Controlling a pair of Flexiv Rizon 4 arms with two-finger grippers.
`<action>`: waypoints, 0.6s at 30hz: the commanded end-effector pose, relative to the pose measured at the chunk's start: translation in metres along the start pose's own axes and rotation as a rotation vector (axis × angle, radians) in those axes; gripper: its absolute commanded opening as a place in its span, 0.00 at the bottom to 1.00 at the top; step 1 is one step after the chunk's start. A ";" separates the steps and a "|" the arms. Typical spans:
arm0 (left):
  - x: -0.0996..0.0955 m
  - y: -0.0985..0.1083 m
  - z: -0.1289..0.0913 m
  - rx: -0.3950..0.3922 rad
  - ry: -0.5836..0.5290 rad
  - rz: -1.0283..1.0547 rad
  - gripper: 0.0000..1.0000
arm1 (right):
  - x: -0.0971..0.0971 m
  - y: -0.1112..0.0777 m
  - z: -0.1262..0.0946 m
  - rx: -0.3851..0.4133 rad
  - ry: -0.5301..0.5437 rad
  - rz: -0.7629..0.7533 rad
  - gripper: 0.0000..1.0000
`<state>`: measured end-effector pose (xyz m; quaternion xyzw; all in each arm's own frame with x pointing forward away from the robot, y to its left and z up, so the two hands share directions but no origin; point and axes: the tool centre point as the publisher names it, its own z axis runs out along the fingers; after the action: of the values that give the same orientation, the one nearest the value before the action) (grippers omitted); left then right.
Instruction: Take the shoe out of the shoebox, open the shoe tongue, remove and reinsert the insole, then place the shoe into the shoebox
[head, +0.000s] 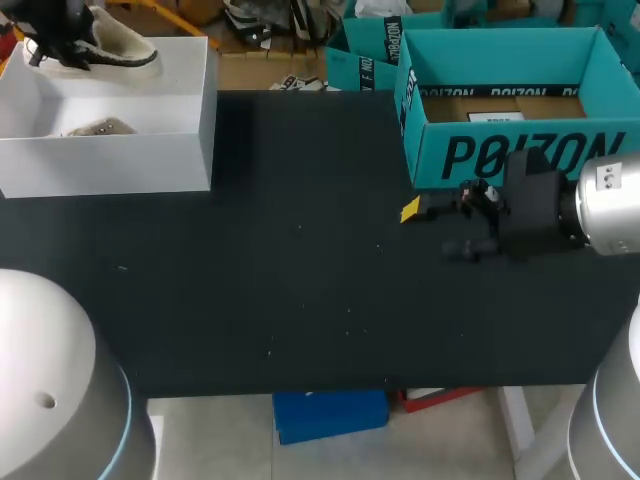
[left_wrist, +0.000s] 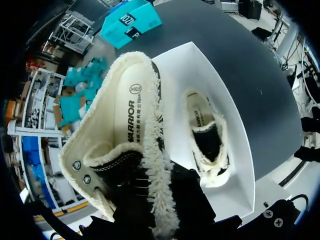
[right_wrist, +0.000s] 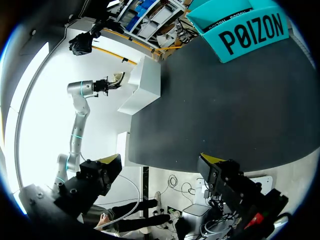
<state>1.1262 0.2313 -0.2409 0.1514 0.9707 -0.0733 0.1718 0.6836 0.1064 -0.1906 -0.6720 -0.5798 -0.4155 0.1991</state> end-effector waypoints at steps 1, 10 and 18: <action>-0.012 0.014 -0.005 -0.028 0.055 -0.070 0.00 | 0.000 0.000 0.001 -0.001 -0.001 0.000 1.00; -0.014 0.022 0.020 -0.107 0.091 -0.190 0.00 | 0.000 0.000 0.001 -0.001 -0.001 0.000 1.00; -0.013 0.012 0.046 -0.134 0.077 -0.237 0.00 | 0.000 0.000 0.001 -0.001 -0.001 0.000 1.00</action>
<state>1.1558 0.2361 -0.2721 0.0291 0.9907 -0.0238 0.1310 0.6835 0.1064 -0.1906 -0.6719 -0.5798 -0.4155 0.1992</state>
